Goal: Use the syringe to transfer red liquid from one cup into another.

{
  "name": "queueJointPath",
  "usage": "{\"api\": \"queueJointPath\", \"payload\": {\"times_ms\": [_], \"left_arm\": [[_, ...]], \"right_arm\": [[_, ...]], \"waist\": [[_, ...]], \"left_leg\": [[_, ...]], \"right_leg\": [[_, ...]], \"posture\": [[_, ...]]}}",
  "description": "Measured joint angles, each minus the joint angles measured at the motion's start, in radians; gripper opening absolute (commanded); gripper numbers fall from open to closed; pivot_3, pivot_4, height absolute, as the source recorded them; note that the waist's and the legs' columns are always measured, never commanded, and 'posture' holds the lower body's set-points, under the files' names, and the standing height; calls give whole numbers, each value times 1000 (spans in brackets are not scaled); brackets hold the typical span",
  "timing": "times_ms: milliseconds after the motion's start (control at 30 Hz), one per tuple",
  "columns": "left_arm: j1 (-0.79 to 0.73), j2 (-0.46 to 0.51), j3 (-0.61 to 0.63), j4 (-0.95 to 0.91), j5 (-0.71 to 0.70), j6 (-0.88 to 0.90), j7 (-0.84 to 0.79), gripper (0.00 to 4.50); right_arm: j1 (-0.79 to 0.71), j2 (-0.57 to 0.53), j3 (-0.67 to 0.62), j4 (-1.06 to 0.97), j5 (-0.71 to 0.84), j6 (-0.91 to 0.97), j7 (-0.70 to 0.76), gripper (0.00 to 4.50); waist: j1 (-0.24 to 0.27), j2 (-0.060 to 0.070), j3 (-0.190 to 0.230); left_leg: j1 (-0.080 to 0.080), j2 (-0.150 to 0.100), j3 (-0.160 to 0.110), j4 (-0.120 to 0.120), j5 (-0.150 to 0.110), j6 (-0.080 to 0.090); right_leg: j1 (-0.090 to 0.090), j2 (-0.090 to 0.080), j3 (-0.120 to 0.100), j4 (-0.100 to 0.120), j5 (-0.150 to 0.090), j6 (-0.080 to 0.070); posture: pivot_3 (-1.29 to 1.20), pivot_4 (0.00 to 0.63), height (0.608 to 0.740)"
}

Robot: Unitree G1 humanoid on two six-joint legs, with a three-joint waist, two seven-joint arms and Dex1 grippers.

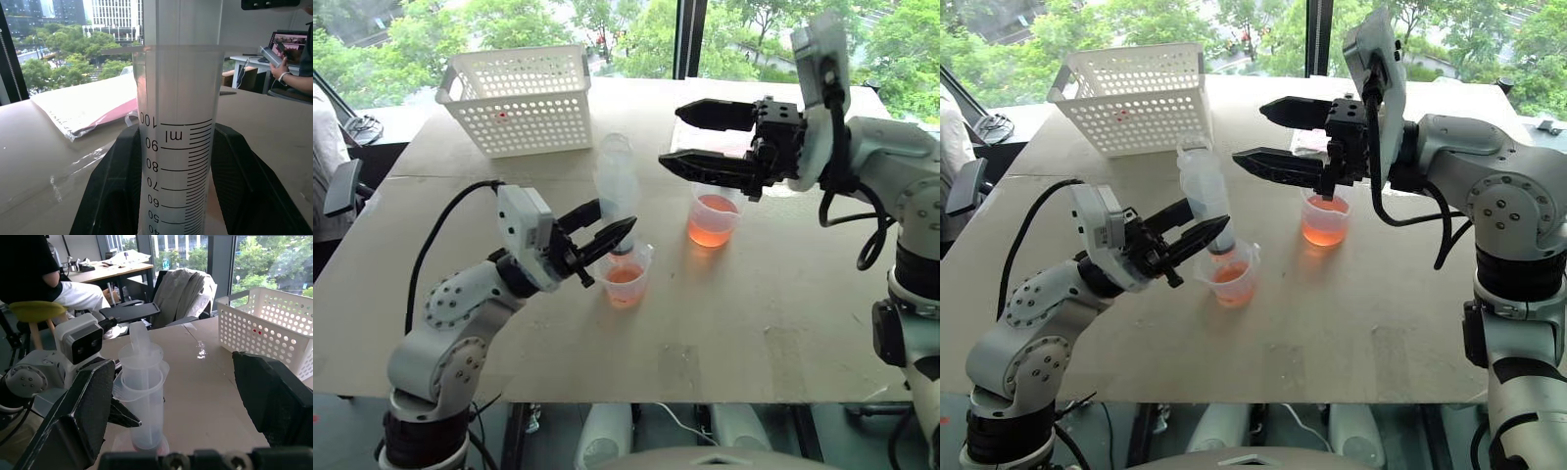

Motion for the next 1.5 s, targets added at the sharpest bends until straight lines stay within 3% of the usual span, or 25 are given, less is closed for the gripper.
{"api": "queueJointPath", "payload": {"times_ms": [67,100,833,1000,1167,1300,1400,1500], "left_arm": [[8,-1,-1,3,12,-16,-1,1433],[10,-3,-1,3,16,-22,-1,1433],[54,-18,-37,3,37,-58,4,1433],[54,-18,-36,3,37,-59,10,1433],[43,-22,-39,8,37,-62,14,1433],[49,-26,-35,4,37,-62,21,1433],[48,-26,-34,5,37,-62,29,1433],[41,-27,-35,6,36,-62,32,1433]], "right_arm": [[0,-10,-9,0,15,23,-5,4141],[0,-11,-14,0,23,34,-11,3597],[97,-87,-62,-78,179,57,-31,3597],[152,-124,-107,-20,60,-49,-34,3597],[-147,188,72,471,-344,-338,-225,3597],[-187,219,89,729,-531,-536,-303,3597],[-187,218,51,787,-544,-588,-239,3597],[-137,180,50,610,-429,-506,-19,3597]], "waist": [[0,0,0],[-1,0,0],[-2,0,0],[-2,0,0],[-46,0,0],[-3,-1,-1],[-1,0,0],[-3,0,0]], "left_leg": [[0,0,0,0,0,0],[0,0,0,0,0,0],[0,0,0,0,0,0],[0,0,1,0,0,0],[13,1,10,-5,0,0],[8,3,5,-10,1,-1],[-1,2,6,-11,3,-5],[-5,2,4,-14,3,-5]], "right_leg": [[0,0,0,0,0,0],[0,0,0,0,0,0],[0,0,0,0,0,0],[0,0,1,-1,0,0],[1,6,11,3,2,-4],[-1,5,5,-1,2,-4],[-6,2,5,-7,3,-3],[-6,2,3,-12,3,-2]], "posture": [[0,150,740],[0,150,740],[0,150,740],[0,150,740],[0,150,740],[0,150,740],[0,150,740],[0,150,740]]}}
